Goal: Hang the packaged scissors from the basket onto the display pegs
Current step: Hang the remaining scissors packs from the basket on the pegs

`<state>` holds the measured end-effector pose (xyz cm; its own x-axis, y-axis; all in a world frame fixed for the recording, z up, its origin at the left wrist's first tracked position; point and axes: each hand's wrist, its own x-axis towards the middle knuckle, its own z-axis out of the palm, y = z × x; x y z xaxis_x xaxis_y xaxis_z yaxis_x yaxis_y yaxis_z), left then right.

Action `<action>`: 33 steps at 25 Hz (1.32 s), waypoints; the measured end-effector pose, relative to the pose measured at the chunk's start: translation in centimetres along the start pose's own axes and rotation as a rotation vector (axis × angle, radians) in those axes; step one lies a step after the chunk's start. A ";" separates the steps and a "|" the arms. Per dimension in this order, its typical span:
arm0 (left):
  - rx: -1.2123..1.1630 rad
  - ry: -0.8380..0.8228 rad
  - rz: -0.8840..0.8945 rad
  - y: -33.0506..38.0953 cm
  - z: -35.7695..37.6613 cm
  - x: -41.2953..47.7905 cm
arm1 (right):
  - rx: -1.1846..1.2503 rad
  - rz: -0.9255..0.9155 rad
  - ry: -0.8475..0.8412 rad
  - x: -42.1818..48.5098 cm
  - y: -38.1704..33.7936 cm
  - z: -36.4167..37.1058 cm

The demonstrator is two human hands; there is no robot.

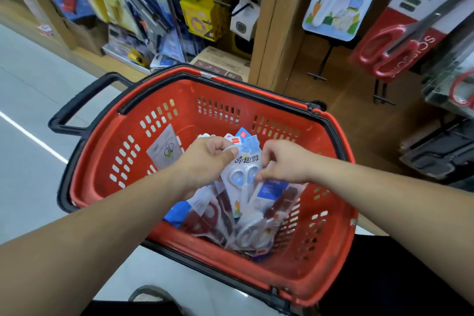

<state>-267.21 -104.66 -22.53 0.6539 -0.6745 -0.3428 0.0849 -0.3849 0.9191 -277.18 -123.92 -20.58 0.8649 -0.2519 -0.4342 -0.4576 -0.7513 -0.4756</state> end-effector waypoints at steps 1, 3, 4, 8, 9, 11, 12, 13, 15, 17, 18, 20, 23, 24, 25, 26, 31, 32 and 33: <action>-0.011 0.031 0.000 0.1 0.0 0.0 | 0.084 -0.002 0.049 0.4 -0.3 -0.1; -0.143 0.061 -0.004 0.6 -0.5 0.2 | 0.258 -0.028 0.084 1.2 -0.9 -0.3; -0.186 0.075 0.000 1.0 -1.2 0.2 | 0.314 -0.050 0.087 1.7 -1.3 -0.1; 0.430 0.363 -0.101 -1.0 -6.8 2.3 | 0.489 -0.057 0.206 3.3 -2.8 0.4; 0.617 0.396 -0.174 -2.0 -7.9 2.6 | 0.526 -0.047 0.224 3.6 -3.0 0.3; 0.723 0.359 -0.323 -3.6 -8.9 3.0 | 0.590 -0.019 0.191 3.7 -3.0 0.2; 0.717 0.325 -0.374 -3.9 -8.7 3.1 | 0.618 -0.007 0.163 3.6 -2.9 0.1; 0.696 0.295 -0.392 -3.9 -8.4 3.1 | 0.639 0.000 0.146 3.4 -2.8 0.1; 0.674 0.234 -0.375 -3.5 -7.7 3.2 | 0.643 0.006 0.146 3.4 -2.1 0.0; 0.737 0.211 -0.341 -3.1 -7.7 2.9 | 0.621 0.021 0.137 3.2 -1.6 -0.3; 0.776 0.230 -0.310 -2.6 -7.5 2.7 | 0.616 0.037 0.133 3.1 -1.3 -0.5; 0.863 0.368 -0.164 -1.5 -7.1 2.1 | 0.662 0.077 0.128 2.8 -1.0 -1.0; 0.856 0.597 0.169 1.3 -6.1 0.0 | 0.765 0.093 0.136 2.1 -1.5 -1.9; 0.836 0.634 0.283 2.1 -5.5 -0.8 | 0.799 0.095 0.137 1.9 -1.6 -2.1; 0.833 0.653 0.409 2.9 -4.9 -1.6 | 0.856 0.102 0.128 1.6 -1.8 -2.3; 0.851 0.652 0.536 3.5 -4.1 -2.4 | 0.923 0.117 0.115 1.2 -2.0 -2.5; 0.722 0.407 0.997 2.8 0.9 -4.0 | 1.264 0.284 0.017 -1.1 -2.8 -5.2; 0.685 0.352 1.042 2.6 1.8 -4.2 | 1.292 0.299 -0.014 -1.7 -2.7 -5.7; 0.663 0.302 1.075 2.3 2.5 -4.4 | 1.301 0.279 -0.063 -2.2 -2.6 -6.0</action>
<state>-271.80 -104.18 -19.43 0.3109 -0.7039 0.6387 -0.9142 -0.0377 0.4035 -276.61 -125.05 -13.80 0.7157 -0.2464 -0.6535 -0.5095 0.4559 -0.7298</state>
